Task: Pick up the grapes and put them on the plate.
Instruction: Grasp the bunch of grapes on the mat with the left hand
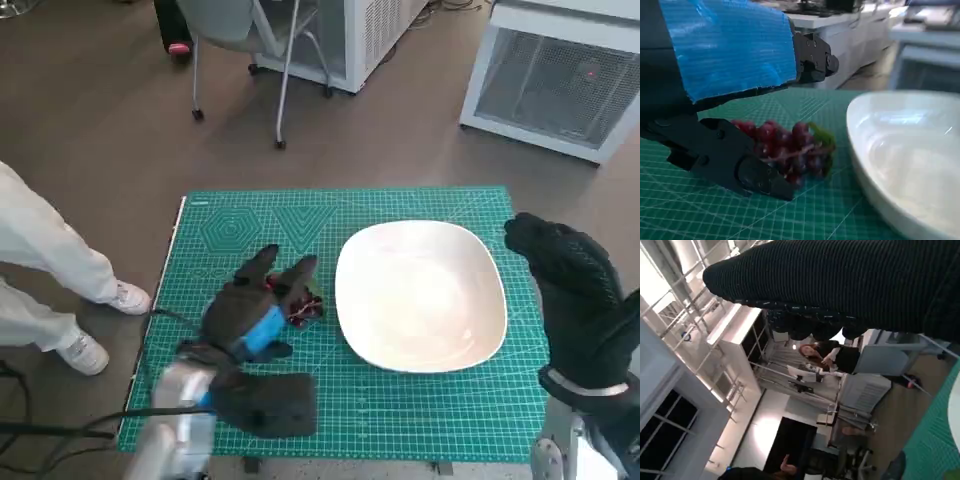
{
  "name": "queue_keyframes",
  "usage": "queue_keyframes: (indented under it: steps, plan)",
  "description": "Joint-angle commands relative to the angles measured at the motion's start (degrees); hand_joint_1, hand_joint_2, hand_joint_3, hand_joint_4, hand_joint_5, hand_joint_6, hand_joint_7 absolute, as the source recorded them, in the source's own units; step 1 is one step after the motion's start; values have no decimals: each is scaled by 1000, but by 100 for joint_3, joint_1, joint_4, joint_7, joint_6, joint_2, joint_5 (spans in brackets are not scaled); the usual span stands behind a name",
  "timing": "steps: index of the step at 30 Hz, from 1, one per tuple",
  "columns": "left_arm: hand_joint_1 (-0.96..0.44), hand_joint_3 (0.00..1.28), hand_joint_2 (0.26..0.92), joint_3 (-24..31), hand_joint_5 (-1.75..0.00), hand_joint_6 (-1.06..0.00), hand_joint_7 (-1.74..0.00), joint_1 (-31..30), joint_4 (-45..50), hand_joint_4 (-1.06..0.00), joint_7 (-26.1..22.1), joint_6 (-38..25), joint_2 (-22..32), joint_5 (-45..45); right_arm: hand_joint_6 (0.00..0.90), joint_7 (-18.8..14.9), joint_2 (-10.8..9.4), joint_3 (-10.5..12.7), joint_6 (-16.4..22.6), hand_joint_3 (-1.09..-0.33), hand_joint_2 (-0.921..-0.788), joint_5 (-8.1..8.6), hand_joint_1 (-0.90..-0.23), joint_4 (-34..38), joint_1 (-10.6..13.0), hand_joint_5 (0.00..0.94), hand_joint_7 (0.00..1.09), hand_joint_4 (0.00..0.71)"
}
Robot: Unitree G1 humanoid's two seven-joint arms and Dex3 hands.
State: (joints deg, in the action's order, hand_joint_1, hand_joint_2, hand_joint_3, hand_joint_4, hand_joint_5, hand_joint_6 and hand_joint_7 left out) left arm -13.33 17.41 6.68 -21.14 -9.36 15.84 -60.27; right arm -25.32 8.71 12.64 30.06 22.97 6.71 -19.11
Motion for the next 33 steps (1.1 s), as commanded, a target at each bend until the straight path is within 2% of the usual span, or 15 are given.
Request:
queue_keyframes:
  steps: [1,21,33]
  plan:
    - [-453,3,721,-191,-4,-203,-5,152,-141,-35,20,-263,45,-152,333,-70,39,49,-17,-560,-921,86,-448,85,133,0,695,688]
    - [-445,2,726,-609,0,-199,0,648,-949,-28,165,-743,147,-72,332,-35,17,61,19,-571,-921,38,-440,111,139,0,696,688]
    - [-405,5,742,-814,0,-195,0,1458,-2327,-25,451,-887,17,142,330,-24,27,54,46,-581,-921,-6,-435,183,87,0,699,688]
